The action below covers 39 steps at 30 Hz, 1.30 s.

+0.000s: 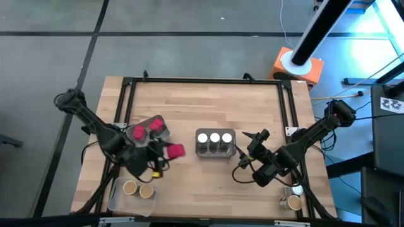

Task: Sort spices by type
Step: Put the red seasoning can into the gray bin

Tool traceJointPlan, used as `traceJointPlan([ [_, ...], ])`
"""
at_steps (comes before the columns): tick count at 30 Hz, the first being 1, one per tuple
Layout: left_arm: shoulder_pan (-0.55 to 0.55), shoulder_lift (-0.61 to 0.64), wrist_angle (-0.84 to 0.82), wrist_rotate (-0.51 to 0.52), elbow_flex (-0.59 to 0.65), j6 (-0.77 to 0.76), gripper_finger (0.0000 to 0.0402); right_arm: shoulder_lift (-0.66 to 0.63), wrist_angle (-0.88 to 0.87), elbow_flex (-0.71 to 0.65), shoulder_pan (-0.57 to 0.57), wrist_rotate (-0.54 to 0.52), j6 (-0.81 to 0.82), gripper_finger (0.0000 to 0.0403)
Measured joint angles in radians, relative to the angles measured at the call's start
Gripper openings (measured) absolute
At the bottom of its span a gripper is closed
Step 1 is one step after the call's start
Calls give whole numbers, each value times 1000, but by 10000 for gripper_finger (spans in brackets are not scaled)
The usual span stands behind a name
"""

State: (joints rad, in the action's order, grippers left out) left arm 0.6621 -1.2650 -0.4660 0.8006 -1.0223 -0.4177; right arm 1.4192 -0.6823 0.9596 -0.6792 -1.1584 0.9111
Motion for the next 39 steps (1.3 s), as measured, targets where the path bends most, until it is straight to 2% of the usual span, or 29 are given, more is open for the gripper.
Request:
traceJointPlan([
  [8, 83, 157, -296, 175, 107, -350, 205, 0, 1, 0, 1, 0, 0, 310],
  [13, 84, 198, -386, 198, 202, -511, 205, 0, 2, 0, 1, -1, 0, 310],
  [19, 60, 225, -387, 199, 321, -621, 205, 0, 2, 0, 1, -1, 0, 310],
  [26, 18, 231, -373, 210, 408, -690, 205, 0, 2, 0, 1, -1, 0, 310],
  [31, -9, 232, -302, 231, 461, -673, 205, 0, 1, 0, 1, -1, 0, 310],
  [34, -22, 228, -265, 174, 488, -662, 205, 0, 1, 0, 1, -1, 0, 310],
  [39, -23, 229, -227, 172, 511, -651, 205, 0, 1, 0, 1, -1, 0, 310],
])
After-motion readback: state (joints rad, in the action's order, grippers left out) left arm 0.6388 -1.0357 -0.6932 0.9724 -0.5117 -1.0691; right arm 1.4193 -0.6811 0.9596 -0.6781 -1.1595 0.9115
